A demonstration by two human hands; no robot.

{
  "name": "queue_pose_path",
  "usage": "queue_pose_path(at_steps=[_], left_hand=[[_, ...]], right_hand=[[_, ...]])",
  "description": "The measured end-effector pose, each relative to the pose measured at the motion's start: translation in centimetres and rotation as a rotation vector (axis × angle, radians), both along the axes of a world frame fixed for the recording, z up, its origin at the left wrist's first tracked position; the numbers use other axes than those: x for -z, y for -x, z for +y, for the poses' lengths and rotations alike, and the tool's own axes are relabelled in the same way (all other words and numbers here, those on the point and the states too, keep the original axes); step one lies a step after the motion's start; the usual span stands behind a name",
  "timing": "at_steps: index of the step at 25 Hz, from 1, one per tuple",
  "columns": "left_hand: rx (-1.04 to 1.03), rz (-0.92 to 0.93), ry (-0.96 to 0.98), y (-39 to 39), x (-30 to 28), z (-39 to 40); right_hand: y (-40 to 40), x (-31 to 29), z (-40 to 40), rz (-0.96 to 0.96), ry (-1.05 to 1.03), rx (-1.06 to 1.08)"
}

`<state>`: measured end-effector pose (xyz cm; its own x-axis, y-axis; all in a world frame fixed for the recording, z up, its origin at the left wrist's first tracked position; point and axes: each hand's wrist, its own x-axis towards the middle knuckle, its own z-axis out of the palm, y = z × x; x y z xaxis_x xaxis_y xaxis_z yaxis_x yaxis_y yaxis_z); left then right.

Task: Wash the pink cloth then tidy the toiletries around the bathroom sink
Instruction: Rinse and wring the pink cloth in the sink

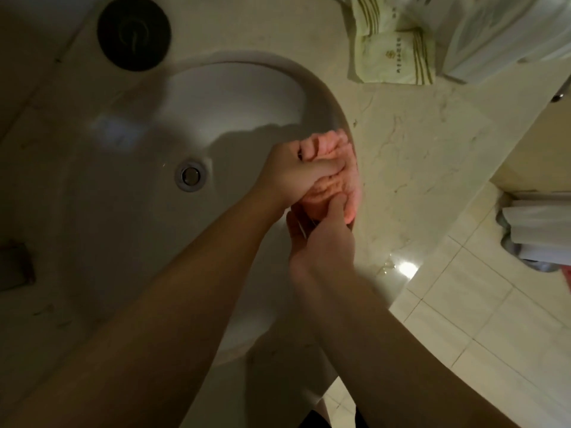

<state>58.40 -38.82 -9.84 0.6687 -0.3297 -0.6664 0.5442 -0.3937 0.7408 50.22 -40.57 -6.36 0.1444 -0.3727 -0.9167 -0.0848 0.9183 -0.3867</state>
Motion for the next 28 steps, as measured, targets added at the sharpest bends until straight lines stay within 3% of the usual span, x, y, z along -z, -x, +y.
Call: queue_pose_path(at_steps=[7,15,18,24,28], left_hand=[[-0.195,-0.168,-0.078,-3.1,-0.1,-1.2],[-0.64,-0.082,-0.066,-6.3,0.0,-0.9],[-0.663,-0.072,-0.074,-6.0,-0.3,-1.4],[-0.498,-0.034,-0.107,-4.8,-0.7,-2.2],[-0.632,-0.08,-0.128,-6.1,-0.3,-1.5]], right_hand=[[-4.6,0.8,-2.2,-0.012,0.145,-0.199],[-11.3,1.0,-3.9,0.092,0.179,-0.494],[-10.5,1.1,-4.3,0.042,0.199,-0.535],[-6.5,0.9,-5.8,0.014,0.206,-0.635],[-9.3,1.1,-5.0,-0.027,0.318,-0.686]])
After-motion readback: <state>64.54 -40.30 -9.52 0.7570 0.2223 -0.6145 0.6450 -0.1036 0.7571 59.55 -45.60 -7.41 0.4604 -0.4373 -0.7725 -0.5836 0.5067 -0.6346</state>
